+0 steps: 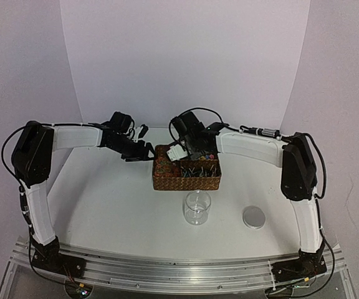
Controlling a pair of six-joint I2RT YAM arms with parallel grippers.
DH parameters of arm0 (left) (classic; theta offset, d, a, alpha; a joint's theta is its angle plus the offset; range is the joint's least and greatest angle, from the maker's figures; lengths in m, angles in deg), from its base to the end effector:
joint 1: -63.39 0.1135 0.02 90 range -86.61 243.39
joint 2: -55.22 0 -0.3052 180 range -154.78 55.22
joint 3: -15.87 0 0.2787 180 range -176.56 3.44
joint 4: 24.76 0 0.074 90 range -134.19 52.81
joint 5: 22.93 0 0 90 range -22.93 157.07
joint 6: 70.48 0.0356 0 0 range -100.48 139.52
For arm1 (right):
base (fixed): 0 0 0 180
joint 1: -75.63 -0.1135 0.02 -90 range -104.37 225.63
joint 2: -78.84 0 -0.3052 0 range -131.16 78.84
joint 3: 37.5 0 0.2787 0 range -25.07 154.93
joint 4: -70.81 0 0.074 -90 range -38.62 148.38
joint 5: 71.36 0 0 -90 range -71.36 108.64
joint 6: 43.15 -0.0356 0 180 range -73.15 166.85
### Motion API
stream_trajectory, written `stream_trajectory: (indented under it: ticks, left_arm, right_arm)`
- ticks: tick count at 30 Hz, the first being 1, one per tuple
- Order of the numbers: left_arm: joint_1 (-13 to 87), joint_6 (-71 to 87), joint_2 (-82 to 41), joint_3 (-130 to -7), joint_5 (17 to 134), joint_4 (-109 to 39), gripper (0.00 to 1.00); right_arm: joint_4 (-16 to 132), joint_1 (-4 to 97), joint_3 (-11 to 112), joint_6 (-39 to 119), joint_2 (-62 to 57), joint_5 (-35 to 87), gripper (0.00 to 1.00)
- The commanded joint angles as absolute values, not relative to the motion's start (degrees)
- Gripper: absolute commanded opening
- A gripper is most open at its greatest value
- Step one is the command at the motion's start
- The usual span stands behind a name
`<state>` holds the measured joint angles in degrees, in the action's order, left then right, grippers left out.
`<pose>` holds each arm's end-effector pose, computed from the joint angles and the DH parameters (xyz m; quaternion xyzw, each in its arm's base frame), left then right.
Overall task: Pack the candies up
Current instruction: Scoop the fake candies from the storage box.
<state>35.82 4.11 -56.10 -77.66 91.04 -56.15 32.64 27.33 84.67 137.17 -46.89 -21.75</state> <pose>0.4064 -0.2285 0.2320 0.1691 0.9040 -0.3061 0.2461 0.3843 0.3967 0.2766 -0.7514 0.4347 -0.4317 0.2453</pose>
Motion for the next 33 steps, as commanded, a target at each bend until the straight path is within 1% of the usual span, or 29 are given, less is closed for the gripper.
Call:
stream_trajectory:
  ticks: [1,4,12,15,18,22,27,33]
  left_arm:
    - [35.1,1.4,-59.1,-80.4,86.9,-55.5,0.69]
    - [35.0,1.4,-60.0,-81.7,86.2,-56.1,0.64]
    - [33.6,1.3,-62.5,-84.6,86.0,-56.8,0.41]
    - [33.5,0.8,-62.7,-84.7,86.2,-57.3,0.38]
    - [33.0,0.6,-63.2,-85.4,85.1,-58.2,0.39]
    - [31.8,1.3,-64.1,-86.8,80.9,-59.7,0.39]
    - [31.4,0.8,-64.9,-87.2,79.3,-61.5,0.3]
    - [31.4,0.6,-65.0,-86.9,79.2,-61.8,0.21]
  right_arm:
    - [34.3,27.2,87.1,140.4,-46.7,-20.8,0.0]
    - [34.6,27.2,91.0,141.4,-50.4,-20.0,0.0]
    - [34.5,27.5,92.1,145.3,-51.9,-15.8,0.0]
    - [34.4,27.7,92.4,146.9,-52.4,-15.1,0.0]
    - [34.5,27.7,94.0,150.0,-53.1,-13.6,0.0]
    - [34.5,27.8,96.0,153.8,-53.7,-11.5,0.0]
    - [34.4,28.9,97.2,154.9,-54.6,-10.1,0.0]
    - [34.1,30.2,96.7,155.3,-56.4,-7.4,0.0]
